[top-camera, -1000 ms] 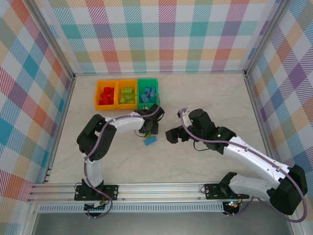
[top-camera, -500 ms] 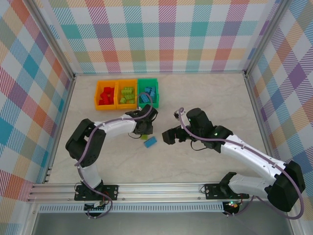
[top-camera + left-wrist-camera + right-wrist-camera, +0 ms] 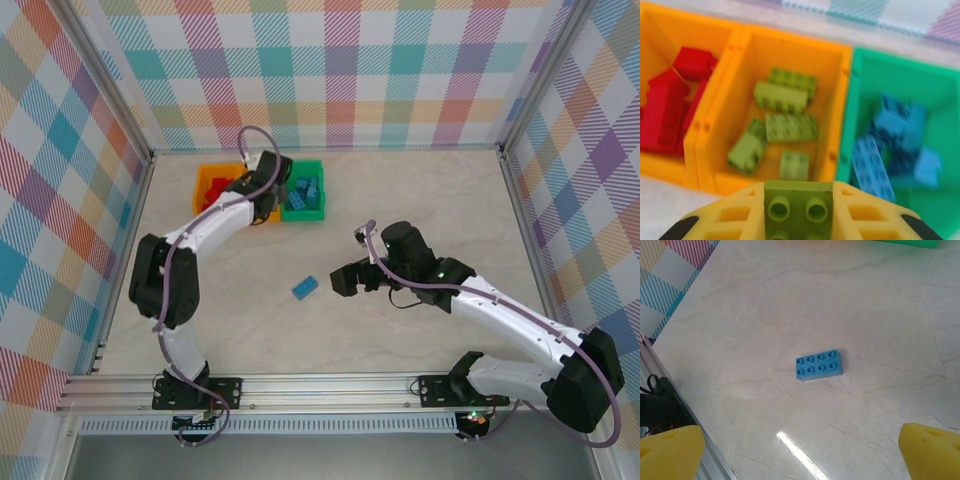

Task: Sort the legos into containers by color

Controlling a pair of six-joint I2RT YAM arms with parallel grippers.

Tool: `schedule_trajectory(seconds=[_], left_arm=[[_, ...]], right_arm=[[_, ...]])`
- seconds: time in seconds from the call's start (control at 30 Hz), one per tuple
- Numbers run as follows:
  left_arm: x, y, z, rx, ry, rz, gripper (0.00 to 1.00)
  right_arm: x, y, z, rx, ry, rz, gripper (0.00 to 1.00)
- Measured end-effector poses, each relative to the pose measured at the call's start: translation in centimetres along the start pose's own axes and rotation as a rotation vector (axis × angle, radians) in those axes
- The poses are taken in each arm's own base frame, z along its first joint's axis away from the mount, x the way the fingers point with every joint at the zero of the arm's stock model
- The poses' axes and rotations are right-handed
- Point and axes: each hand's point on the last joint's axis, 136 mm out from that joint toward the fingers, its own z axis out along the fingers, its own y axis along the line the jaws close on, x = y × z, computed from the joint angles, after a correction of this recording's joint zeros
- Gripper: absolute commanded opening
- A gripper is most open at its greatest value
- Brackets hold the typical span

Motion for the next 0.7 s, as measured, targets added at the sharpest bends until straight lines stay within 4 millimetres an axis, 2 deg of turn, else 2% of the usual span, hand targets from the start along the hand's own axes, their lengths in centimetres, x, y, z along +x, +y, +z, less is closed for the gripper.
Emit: schedule_trajectory(seconds=[0.07,0.13,0.2,0.27,0.37,0.47,0.53,0.6,0.7], left_arm=[[-1.2,0.5,2.5,-0.008,0.011,-0.031,0.39],[-1.7,0.8,4.7,-0.007,0.038,-0.048,0.53],[-2.0,0.8,6.1,0.007,0.057,-0.061,0.65],[-2.1,1.1,6.6,0.015,0.073,-0.074,0.68],[-2.2,1.0,6.2,0.043,0.09,-0.082,0.68],[-1.7,0.6,4.0,0.117,0.102,-0.094,0.68],[-1.2,1.0,1.0,0.175,0.107,-0.114,0.68],[-0.9,1.5,-2.7,0.236,0.09,-0.128,0.68],[-0.8,1.3,-9.7,0.357,0.013,-0.113,0.69]], right_arm=[[0.0,0.0,-0.2,0.0,-0.007,-0.002,1.0],[0.0,0.1,-0.5,-0.002,-0.016,-0.004,1.0],[0.2,0.0,-0.6,-0.001,-0.016,-0.003,1.0],[0.3,-0.2,-0.5,0.008,-0.013,0.002,1.0],[0.6,-0.9,-0.1,0.038,-0.002,0.015,1.0],[1.3,-1.8,0.8,0.072,0.032,0.034,1.0],[1.8,-2.3,1.5,0.088,0.058,0.056,1.0],[2.3,-2.7,2.2,0.099,0.08,0.081,1.0],[3.1,-3.3,3.5,0.119,0.116,0.127,1.0]])
